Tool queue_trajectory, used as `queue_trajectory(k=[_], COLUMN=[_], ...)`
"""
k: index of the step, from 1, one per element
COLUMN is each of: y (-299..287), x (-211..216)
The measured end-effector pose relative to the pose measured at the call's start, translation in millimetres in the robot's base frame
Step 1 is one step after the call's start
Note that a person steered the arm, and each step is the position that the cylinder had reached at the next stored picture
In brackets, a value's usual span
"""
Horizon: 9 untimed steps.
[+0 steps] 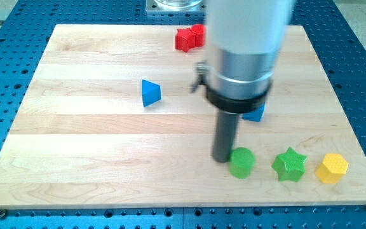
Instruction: Move the cube to the top left corner of the board
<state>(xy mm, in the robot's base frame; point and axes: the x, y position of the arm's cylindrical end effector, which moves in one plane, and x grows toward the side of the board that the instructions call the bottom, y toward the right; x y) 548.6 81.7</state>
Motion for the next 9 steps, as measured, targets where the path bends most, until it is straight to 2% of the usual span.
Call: queue_trajectory(k=[1, 3, 5, 6, 7, 8, 9], y=[-26, 48, 82, 35, -56, -8, 34], x=[2, 12, -59, -91, -130, -105, -97])
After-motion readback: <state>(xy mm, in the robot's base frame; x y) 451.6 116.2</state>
